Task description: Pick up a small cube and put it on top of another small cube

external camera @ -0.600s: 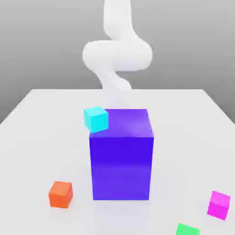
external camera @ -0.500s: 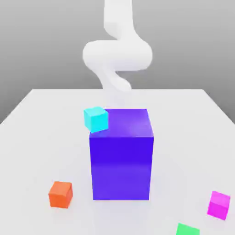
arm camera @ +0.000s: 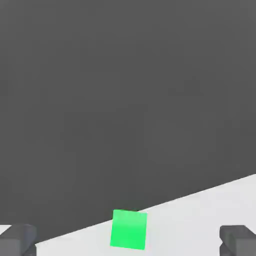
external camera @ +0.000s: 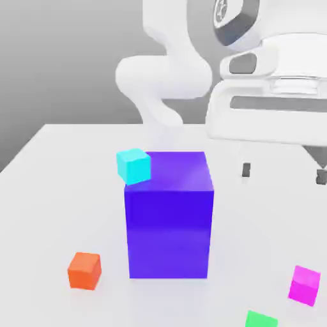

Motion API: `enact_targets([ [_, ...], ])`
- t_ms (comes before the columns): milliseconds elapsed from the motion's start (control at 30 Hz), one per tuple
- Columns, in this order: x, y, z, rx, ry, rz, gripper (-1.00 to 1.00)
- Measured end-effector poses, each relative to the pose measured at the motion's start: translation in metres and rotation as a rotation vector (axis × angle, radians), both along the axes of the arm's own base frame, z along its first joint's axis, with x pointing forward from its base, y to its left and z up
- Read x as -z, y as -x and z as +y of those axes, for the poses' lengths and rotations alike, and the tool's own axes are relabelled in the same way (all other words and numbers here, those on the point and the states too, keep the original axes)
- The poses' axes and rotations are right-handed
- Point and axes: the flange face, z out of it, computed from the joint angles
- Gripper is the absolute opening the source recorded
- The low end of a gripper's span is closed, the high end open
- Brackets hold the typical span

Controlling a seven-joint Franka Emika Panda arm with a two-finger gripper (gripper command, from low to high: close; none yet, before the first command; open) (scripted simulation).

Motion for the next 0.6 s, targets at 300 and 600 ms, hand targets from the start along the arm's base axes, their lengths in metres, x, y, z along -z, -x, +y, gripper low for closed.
enact_targets([
  [300, 0.150, 0.046, 0.075, 0.128, -0.062, 0.222, 0.00],
  [600, 0.243, 0.065, 0.092, 0.159, -0.077, 0.277, -1.00],
])
